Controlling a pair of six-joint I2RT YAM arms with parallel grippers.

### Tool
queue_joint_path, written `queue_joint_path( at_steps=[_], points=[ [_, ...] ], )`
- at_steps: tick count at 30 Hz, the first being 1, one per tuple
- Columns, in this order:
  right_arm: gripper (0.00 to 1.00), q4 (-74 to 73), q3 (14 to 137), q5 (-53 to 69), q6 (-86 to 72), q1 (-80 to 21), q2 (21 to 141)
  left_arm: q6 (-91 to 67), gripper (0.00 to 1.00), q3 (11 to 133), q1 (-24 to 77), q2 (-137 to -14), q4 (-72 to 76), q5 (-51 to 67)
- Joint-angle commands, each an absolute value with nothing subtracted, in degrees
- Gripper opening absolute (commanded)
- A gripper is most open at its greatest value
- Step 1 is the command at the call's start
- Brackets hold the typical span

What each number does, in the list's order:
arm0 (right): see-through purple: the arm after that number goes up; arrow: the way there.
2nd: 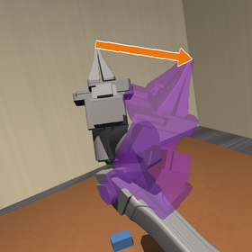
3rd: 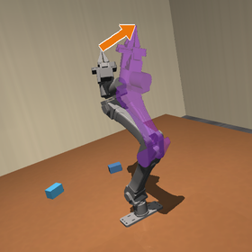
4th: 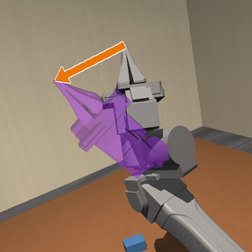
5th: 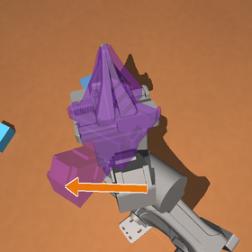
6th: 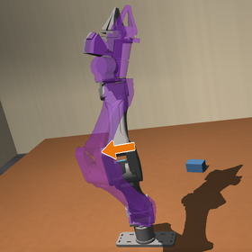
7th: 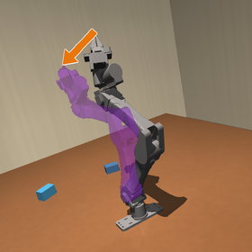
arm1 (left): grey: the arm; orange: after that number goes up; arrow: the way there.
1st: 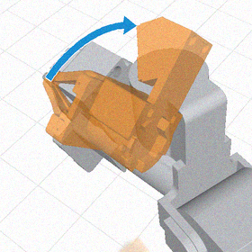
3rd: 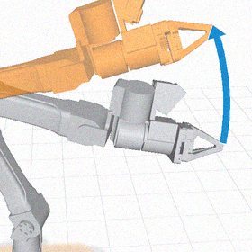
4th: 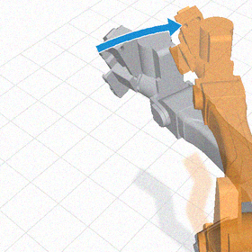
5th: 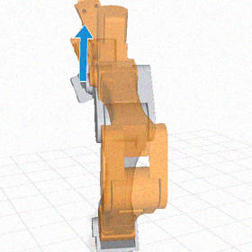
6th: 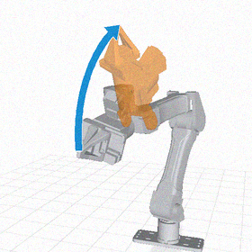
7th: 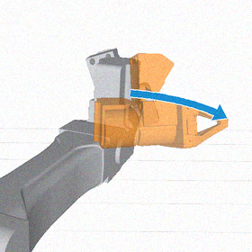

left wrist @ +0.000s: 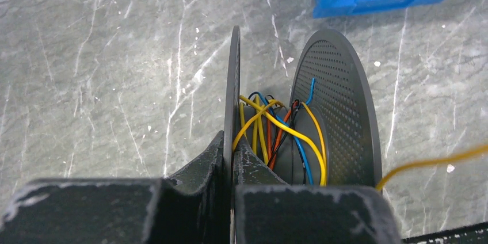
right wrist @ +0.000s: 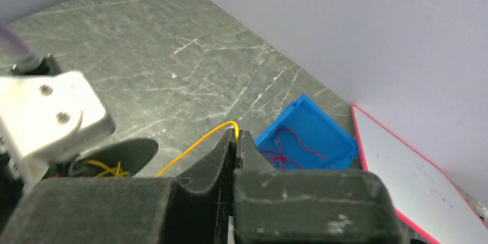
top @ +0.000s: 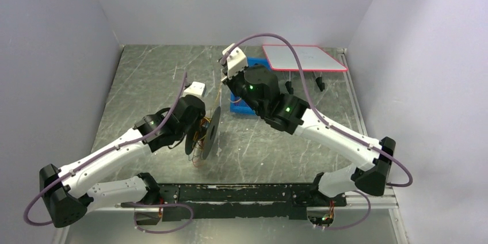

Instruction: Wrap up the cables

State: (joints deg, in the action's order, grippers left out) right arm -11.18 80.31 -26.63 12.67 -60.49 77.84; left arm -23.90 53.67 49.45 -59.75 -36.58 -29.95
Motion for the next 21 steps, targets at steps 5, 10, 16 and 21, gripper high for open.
queue_joint_path(
  at_steps=[5, 10, 16, 21],
  points=[
    [0.00, -6.7, 80.8, -20.9, 10.4, -54.2, 81.7, -19.1, 0.07, 52.7, 52.0, -53.8, -34.0, -24.4],
    [0.00, -4.1, 73.8, -18.5, 6.9, -50.8, 81.4, -16.4, 0.07, 54.9, 52.2, -48.0, -34.4, -18.3],
    [0.00, -1.1, 65.0, -14.7, 1.9, -48.3, 80.2, -14.3, 0.07, 60.7, 52.1, -43.4, -35.9, -10.1],
    [0.00, 2.6, 55.3, -10.3, -2.2, -47.6, 77.5, -12.8, 0.07, 67.1, 52.1, -42.4, -38.2, -6.1]
  ],
)
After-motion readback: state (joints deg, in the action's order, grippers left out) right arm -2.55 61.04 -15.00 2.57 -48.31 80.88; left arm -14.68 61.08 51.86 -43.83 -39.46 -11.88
